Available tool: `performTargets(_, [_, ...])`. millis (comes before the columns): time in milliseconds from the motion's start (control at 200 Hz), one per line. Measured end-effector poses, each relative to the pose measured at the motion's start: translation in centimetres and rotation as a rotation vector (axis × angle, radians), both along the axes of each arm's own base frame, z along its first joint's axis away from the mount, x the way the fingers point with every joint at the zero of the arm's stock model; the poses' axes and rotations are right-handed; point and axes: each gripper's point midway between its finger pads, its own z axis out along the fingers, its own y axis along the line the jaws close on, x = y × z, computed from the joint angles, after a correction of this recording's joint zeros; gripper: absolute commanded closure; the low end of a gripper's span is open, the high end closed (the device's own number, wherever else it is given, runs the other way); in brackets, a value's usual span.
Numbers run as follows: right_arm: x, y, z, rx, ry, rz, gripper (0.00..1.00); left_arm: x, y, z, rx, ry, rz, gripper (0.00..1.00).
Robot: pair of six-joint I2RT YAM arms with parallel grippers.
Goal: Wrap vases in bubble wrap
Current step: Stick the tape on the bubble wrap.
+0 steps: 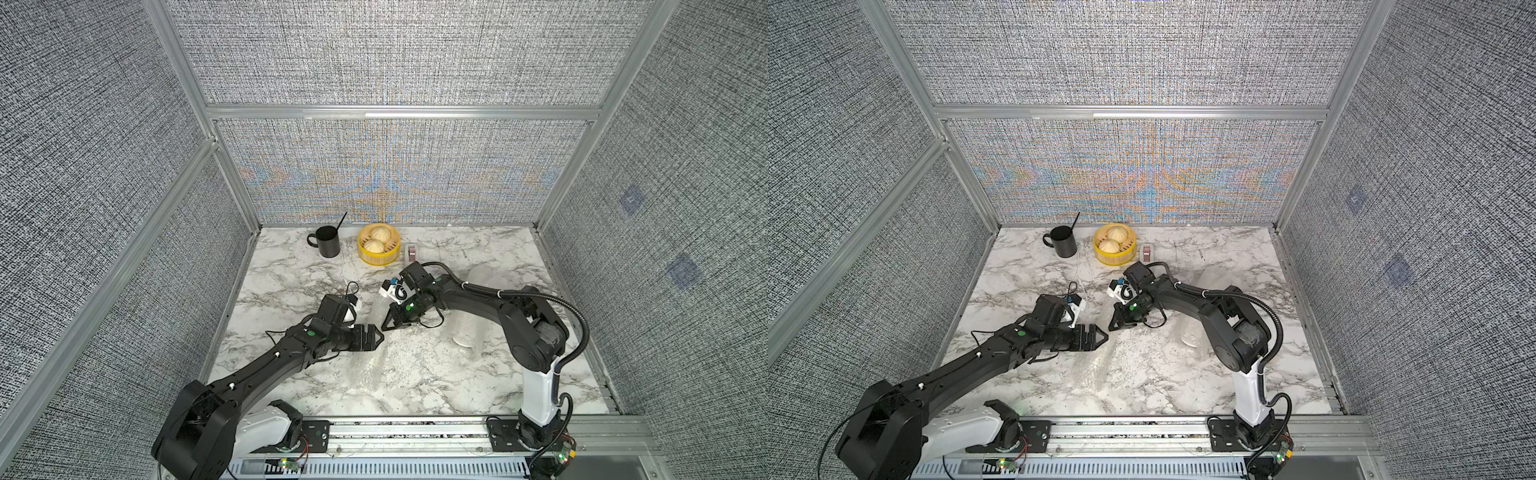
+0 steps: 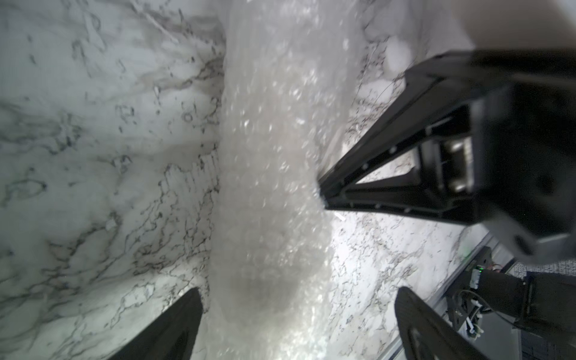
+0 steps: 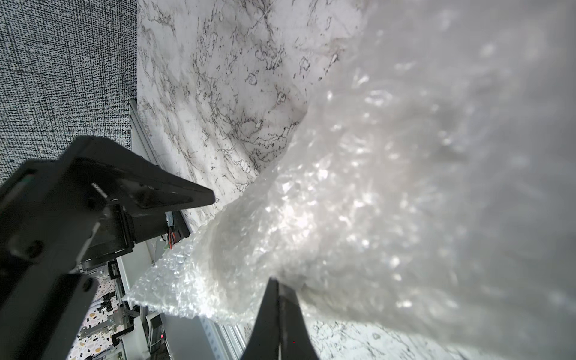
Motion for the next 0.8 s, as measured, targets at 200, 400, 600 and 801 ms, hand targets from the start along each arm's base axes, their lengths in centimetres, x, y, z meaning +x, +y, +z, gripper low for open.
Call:
performTargets(200, [0.0, 0.0, 0.0, 0.000, -0.001, 0.000, 1.00, 3.3, 0.6, 0.2, 0.028, -0.002, 0.086, 0.14])
performTargets(400, [0.0, 0.0, 0.0, 0.000, -0.001, 0.001, 1.00, 4.7, -0.2, -1.6, 0.036, 0.040, 0.088, 0.21])
performTargets(600, [0.0, 0.0, 0.0, 0.000, -0.002, 0.001, 1.00, 5.0, -0.4, -3.4, 0.040, 0.065, 0.085, 0.26])
performTargets(801, [0.1, -0.1, -0.1, -0.007, 0.005, -0.001, 1.00, 4.7, -0.7, -4.4, 0.005, 0.071, 0.081, 0.33])
